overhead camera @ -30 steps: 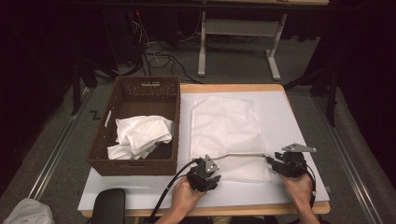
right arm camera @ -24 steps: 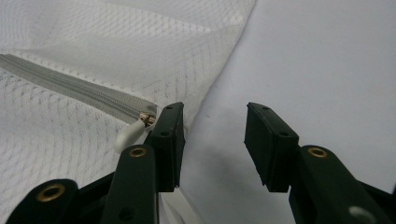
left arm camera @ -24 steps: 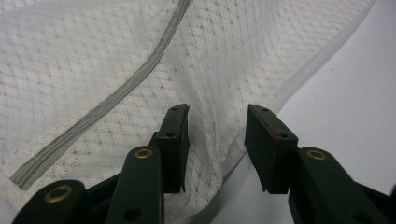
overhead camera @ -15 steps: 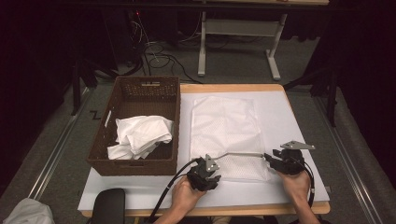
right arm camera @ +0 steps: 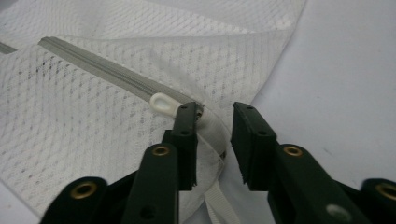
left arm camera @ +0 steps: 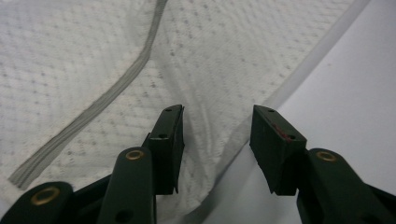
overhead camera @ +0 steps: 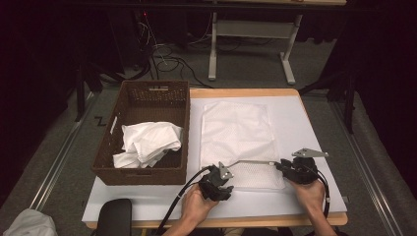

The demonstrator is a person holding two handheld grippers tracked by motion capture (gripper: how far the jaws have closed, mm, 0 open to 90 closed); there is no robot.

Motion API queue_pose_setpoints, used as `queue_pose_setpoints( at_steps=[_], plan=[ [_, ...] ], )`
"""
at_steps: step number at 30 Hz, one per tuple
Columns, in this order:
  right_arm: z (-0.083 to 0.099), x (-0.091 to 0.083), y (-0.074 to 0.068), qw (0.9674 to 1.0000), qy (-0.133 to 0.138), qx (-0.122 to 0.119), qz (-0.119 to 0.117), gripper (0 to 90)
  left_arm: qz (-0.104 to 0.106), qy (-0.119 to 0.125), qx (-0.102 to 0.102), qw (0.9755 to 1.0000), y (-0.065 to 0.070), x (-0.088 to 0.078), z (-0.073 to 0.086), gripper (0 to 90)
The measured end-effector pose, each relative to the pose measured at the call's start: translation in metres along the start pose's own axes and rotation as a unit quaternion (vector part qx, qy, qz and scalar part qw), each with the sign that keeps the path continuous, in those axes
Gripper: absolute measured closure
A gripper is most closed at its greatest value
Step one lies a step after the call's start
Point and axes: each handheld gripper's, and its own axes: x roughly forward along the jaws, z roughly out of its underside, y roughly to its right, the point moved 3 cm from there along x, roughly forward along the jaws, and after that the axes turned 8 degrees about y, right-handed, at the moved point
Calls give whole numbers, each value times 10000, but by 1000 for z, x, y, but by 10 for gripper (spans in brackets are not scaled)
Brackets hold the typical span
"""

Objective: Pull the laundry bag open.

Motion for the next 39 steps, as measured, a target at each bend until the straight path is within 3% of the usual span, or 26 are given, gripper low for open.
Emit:
queue_pose_setpoints(
  at_steps=[3, 9, 22, 29, 39],
  plan=[
    [0, -1, -1, 10000, -4, -9, -50, 814, 57, 24, 114, 9999, 8, 0, -8, 542],
    [0, 0, -3, 9999, -46, -81, -112, 900, 205, 169, 131, 9996, 15, 3, -23, 549],
    [4, 5, -2, 9996, -211, -22, -201, 900, 394, 223, 137, 9989, 21, 26, -56, 559],
    [7, 10, -1, 9992, -309, -13, -249, 900, 496, 311, -21, 9983, 22, 45, -79, 580],
    [9, 12, -1, 9988, -397, 3, -283, 900, 560, 193, -221, 9980, 17, 71, -91, 631]
  ],
)
